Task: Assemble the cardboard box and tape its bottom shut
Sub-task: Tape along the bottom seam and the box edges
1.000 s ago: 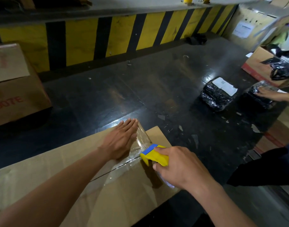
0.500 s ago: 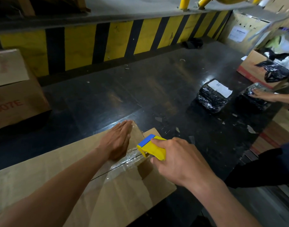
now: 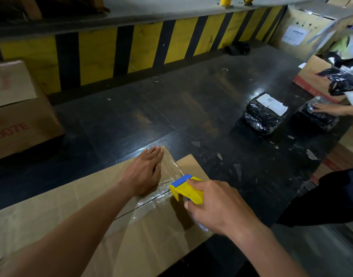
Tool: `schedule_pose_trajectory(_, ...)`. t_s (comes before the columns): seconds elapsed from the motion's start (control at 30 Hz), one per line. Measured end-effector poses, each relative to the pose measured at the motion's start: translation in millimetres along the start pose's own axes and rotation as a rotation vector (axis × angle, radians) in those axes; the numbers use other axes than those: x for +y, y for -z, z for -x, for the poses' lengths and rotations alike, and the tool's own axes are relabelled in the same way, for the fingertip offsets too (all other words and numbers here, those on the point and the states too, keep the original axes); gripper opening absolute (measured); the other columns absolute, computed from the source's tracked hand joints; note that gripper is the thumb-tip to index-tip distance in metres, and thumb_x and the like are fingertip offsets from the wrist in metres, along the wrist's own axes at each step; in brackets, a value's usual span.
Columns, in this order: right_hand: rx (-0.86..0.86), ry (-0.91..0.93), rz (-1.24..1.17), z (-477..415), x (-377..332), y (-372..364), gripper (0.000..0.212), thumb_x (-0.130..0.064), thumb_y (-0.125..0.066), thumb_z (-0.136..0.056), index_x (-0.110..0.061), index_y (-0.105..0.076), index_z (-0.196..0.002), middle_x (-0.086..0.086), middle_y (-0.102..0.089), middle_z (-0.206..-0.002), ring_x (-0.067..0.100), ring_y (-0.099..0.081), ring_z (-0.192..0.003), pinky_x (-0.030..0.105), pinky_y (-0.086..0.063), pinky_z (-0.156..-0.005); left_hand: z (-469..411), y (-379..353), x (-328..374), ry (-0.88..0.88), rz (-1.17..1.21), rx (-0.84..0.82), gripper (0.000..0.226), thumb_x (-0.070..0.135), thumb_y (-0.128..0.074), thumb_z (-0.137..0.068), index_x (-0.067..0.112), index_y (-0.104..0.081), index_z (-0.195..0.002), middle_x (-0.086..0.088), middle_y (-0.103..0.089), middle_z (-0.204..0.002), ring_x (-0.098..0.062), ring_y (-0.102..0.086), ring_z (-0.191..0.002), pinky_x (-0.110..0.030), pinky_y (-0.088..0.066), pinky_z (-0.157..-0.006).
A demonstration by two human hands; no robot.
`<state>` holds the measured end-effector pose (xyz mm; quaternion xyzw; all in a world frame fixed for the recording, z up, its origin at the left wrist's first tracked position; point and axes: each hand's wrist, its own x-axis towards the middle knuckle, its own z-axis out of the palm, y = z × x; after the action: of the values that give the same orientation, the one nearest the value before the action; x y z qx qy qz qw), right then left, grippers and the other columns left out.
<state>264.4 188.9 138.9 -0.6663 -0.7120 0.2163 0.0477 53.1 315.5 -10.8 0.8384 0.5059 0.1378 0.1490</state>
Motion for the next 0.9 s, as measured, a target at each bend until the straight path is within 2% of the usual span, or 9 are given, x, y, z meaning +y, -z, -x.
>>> schedule_pose_trajectory(0.1, 0.059, 0.026, 0.005, 4, -5, 14, 0.064, -0.056, -0.058, -0.086, -0.042, -0.040, -0.145, 0.000, -0.065, -0.126, 0.027, -0.061, -0.111, 0.036, -0.051, -0.086, 1, -1, 0, 0.033, 0.013, 0.007, 0.063, 0.037, -0.026, -0.101, 0.013, -0.028, -0.159, -0.005, -0.024, -0.167, -0.015, -0.015, -0.155, -0.026, -0.002, -0.124)
schedule_pose_trajectory(0.2, 0.113, 0.065, 0.013, 4, -10, 25, 0.063, -0.056, -0.058, -0.086, -0.042, -0.042, -0.145, 0.000, -0.066, -0.124, 0.027, -0.061, -0.110, 0.036, -0.051, -0.086, 4, 2, 3, 0.096, 0.073, 0.037, 0.063, 0.034, -0.033, -0.104, 0.015, -0.018, -0.162, -0.003, -0.019, -0.168, -0.016, -0.014, -0.155, -0.023, -0.003, -0.122)
schedule_pose_trajectory(0.27, 0.121, 0.069, 0.033, 2, -10, 25, 0.063, -0.056, -0.058, -0.086, -0.042, -0.042, -0.145, 0.000, -0.066, -0.124, 0.027, -0.062, -0.109, 0.036, -0.050, -0.086, 4, 3, 4, 0.108, 0.092, 0.042, 0.061, 0.034, -0.035, -0.104, 0.018, -0.021, -0.161, -0.002, -0.021, -0.168, -0.016, -0.017, -0.155, -0.023, -0.005, -0.121)
schedule_pose_trajectory(0.37, 0.064, 0.020, 0.032, 1, -5, 12, 0.060, -0.053, -0.060, -0.085, -0.039, -0.046, -0.142, 0.000, -0.067, -0.119, 0.028, -0.063, -0.100, 0.035, -0.051, -0.079, 4, 2, 2, 0.068, 0.048, 0.026, 0.060, 0.038, -0.031, -0.102, 0.017, -0.032, -0.158, -0.005, -0.027, -0.166, -0.015, -0.019, -0.154, -0.025, -0.006, -0.123)
schedule_pose_trajectory(0.47, -0.006, -0.011, 0.037, -1, -1, -2, 0.048, -0.050, -0.060, -0.085, -0.034, -0.054, -0.130, 0.001, -0.065, -0.099, 0.028, -0.057, -0.084, 0.031, -0.040, -0.067, 3, 3, 3, 0.048, 0.033, 0.031, 0.058, 0.034, -0.034, -0.103, 0.014, -0.035, -0.157, -0.007, -0.030, -0.165, -0.016, -0.020, -0.154, -0.024, -0.004, -0.123)
schedule_pose_trajectory(0.6, -0.018, -0.013, 0.089, -4, 0, -10, 0.048, -0.047, -0.059, -0.087, -0.036, -0.052, -0.133, 0.005, -0.067, -0.114, 0.031, -0.061, -0.103, 0.032, -0.041, -0.072, 3, 3, 5, 0.025, -0.023, -0.009, 0.062, 0.035, -0.026, -0.101, 0.010, -0.032, -0.157, -0.010, -0.026, -0.166, -0.019, -0.016, -0.155, -0.027, 0.000, -0.124)
schedule_pose_trajectory(0.73, -0.029, -0.011, 0.120, -5, 1, -11, 0.043, -0.047, -0.058, -0.088, -0.029, -0.057, -0.127, 0.006, -0.067, -0.114, 0.030, -0.062, -0.102, 0.033, -0.047, -0.076, 4, 7, 10, -0.058, -0.134, -0.030, 0.065, 0.039, -0.014, -0.102, 0.010, -0.031, -0.157, -0.009, -0.026, -0.165, -0.021, -0.016, -0.155, -0.036, 0.001, -0.125)
schedule_pose_trajectory(0.83, -0.029, -0.014, 0.111, -2, 2, -10, 0.048, -0.047, -0.059, -0.089, -0.029, -0.055, -0.133, 0.005, -0.066, -0.120, 0.029, -0.061, -0.107, 0.036, -0.049, -0.083, 4, 4, 25, -0.138, -0.096, -0.043, 0.064, 0.040, -0.016, -0.103, 0.009, -0.037, -0.154, -0.010, -0.032, -0.162, -0.022, -0.023, -0.153, -0.037, -0.004, -0.124)
schedule_pose_trajectory(0.9, -0.032, -0.021, 0.103, -2, 2, -10, 0.052, -0.047, -0.059, -0.089, -0.031, -0.052, -0.138, 0.006, -0.065, -0.122, 0.030, -0.060, -0.109, 0.035, -0.049, -0.083, 7, -2, 31, -0.173, -0.079, -0.114, 0.070, 0.045, -0.010, -0.100, 0.012, -0.033, -0.157, -0.007, -0.027, -0.165, -0.021, -0.020, -0.154, -0.034, 0.000, -0.125)
